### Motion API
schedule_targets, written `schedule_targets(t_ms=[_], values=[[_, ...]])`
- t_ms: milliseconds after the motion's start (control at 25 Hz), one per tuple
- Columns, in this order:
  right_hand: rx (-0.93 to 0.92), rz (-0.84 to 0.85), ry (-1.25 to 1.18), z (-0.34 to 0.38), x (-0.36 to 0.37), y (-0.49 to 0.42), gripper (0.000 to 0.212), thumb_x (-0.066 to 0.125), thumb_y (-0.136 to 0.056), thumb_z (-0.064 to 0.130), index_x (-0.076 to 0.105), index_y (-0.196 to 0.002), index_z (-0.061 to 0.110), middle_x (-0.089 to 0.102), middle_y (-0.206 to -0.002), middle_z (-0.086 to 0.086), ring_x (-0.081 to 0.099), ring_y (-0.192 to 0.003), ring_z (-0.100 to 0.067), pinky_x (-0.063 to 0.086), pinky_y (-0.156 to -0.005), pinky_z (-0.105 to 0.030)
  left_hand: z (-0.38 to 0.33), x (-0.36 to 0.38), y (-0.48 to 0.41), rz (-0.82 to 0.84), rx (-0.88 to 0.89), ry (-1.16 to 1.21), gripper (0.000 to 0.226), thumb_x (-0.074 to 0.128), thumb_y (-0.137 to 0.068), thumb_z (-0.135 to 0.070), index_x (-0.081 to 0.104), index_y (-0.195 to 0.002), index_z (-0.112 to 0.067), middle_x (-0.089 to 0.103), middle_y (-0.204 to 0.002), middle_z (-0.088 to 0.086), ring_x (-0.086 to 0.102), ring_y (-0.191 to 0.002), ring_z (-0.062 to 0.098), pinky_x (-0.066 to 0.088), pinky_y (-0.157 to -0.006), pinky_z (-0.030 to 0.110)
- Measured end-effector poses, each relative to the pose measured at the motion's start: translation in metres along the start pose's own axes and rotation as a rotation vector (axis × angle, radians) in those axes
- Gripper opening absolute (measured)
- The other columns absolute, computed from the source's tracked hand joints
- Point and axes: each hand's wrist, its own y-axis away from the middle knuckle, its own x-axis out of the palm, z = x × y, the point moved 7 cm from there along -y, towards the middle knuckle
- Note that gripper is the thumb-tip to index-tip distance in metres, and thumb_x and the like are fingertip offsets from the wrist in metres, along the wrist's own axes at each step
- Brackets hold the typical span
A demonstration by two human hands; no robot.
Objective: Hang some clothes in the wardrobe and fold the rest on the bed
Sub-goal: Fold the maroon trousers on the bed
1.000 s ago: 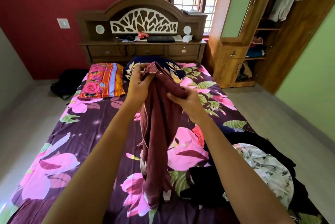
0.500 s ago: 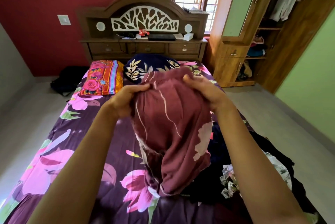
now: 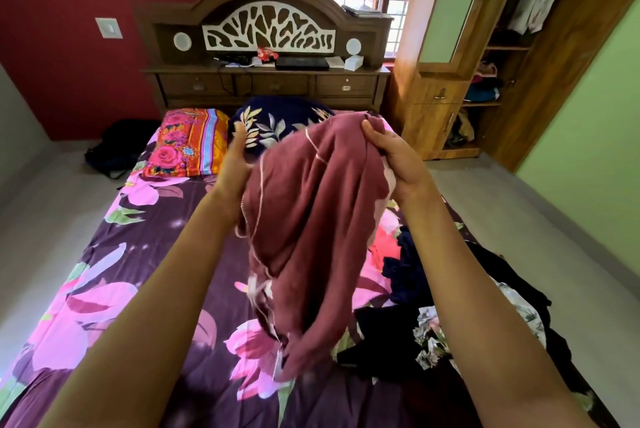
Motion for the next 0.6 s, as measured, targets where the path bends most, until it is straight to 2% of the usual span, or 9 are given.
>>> schedule_targets(t_ms=[120,200,280,320,360,400,480,520,600], values=[[0.105,-0.088,0.067,-0.005,-0.017,-0.006,0.013,0.050,-0.094,0.009,0.062,-0.094,0.005,0.070,-0.077,-0.008,0.069,-0.071,-0.016,0.058,-0.070,-0.028,0.026,-0.006,0.020,0.118,-0.158,-0.497,0.063,0.091,-0.036,-0.049,0.075,-0.085,-0.013,0.073,-0.091,0.010,0.071,-0.077,0.019,0.056,-0.066,0.029],[0.088,-0.080,0.005,0.000,-0.026,0.002,0.023,0.052,-0.091,0.023,0.067,-0.089,0.005,0.070,-0.077,-0.007,0.069,-0.073,-0.015,0.058,-0.071,-0.028,0.011,-0.007,0.026,0.170,-0.023,-0.445,0.066,0.095,-0.023,-0.040,0.077,-0.081,-0.016,0.074,-0.083,0.004,0.071,-0.074,0.014,0.056,-0.061,0.025],[0.007,-0.033,-0.206,0.003,-0.028,0.007,0.041,0.052,-0.085,0.044,0.074,-0.083,0.010,0.072,-0.086,-0.006,0.070,-0.089,-0.017,0.056,-0.085,-0.032,-0.022,-0.009,0.025,0.069,0.210,-0.131,0.034,0.085,-0.055,-0.049,0.078,-0.077,-0.023,0.074,-0.082,-0.003,0.071,-0.077,0.008,0.056,-0.066,0.025],[0.034,-0.041,-0.199,-0.007,-0.029,0.011,0.050,0.048,-0.085,0.055,0.074,-0.091,0.013,0.071,-0.096,-0.007,0.068,-0.100,-0.019,0.052,-0.093,-0.037,-0.029,-0.014,0.020,0.014,0.269,0.018,0.034,0.066,-0.077,-0.055,0.078,-0.086,-0.024,0.074,-0.090,-0.003,0.070,-0.088,0.010,0.056,-0.072,0.027],[0.114,-0.076,-0.068,-0.027,-0.038,0.012,0.057,0.042,-0.087,0.063,0.074,-0.096,0.016,0.071,-0.102,-0.006,0.067,-0.102,-0.020,0.052,-0.094,-0.040,-0.028,-0.020,0.011,0.001,0.239,0.103,0.051,0.046,-0.088,-0.060,0.073,-0.104,-0.021,0.073,-0.100,0.002,0.067,-0.101,0.015,0.055,-0.077,0.031],[0.250,-0.074,0.092,-0.051,-0.042,0.017,0.059,0.040,-0.087,0.064,0.075,-0.093,0.016,0.072,-0.101,-0.006,0.069,-0.097,-0.019,0.054,-0.088,-0.038,-0.015,-0.026,0.002,-0.009,0.131,0.088,0.063,0.034,-0.090,-0.064,0.065,-0.118,-0.017,0.071,-0.105,0.007,0.064,-0.107,0.022,0.054,-0.078,0.033],[0.459,-0.044,0.269,-0.085,-0.049,0.026,0.049,0.054,-0.082,0.054,0.078,-0.082,0.011,0.073,-0.094,-0.010,0.071,-0.085,-0.018,0.057,-0.075,-0.030,0.027,-0.022,0.003,0.106,-0.137,-0.020,0.079,0.026,-0.086,-0.071,0.060,-0.123,-0.010,0.071,-0.104,0.014,0.065,-0.104,0.026,0.053,-0.082,0.035],[0.441,-0.069,0.278,-0.088,-0.056,0.027,0.048,0.056,-0.080,0.051,0.077,-0.082,0.008,0.073,-0.093,-0.012,0.070,-0.084,-0.019,0.057,-0.072,-0.029,0.041,-0.018,0.006,0.223,-0.176,-0.019,0.084,0.023,-0.086,-0.071,0.059,-0.125,-0.006,0.070,-0.107,0.016,0.064,-0.106,0.026,0.050,-0.090,0.034],[0.271,-0.131,0.055,-0.071,-0.063,0.024,0.065,0.043,-0.085,0.059,0.075,-0.089,0.003,0.072,-0.097,-0.015,0.069,-0.091,-0.024,0.057,-0.077,-0.032,0.035,-0.025,0.005,0.296,-0.064,0.178,0.085,0.032,-0.086,-0.066,0.046,-0.135,0.001,0.063,-0.119,0.021,0.059,-0.115,0.029,0.044,-0.099,0.036]])
